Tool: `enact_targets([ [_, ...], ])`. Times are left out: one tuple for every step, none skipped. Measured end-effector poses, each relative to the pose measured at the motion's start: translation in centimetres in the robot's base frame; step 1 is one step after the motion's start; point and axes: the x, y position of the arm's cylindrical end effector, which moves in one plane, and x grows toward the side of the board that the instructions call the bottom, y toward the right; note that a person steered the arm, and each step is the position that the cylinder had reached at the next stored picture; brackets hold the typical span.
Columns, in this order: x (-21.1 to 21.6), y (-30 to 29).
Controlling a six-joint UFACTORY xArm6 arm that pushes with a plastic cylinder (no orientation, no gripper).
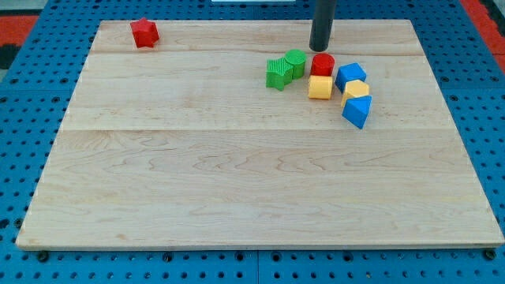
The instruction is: Slide the red circle diagonally to the red star
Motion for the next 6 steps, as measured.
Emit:
enact_targets([
  [-0.5, 0.0],
  [-0.6, -0.3],
  [2.7, -0.7],
  [4.1, 7.0],
  [7.9, 1.0],
  [9.9, -7.5],
])
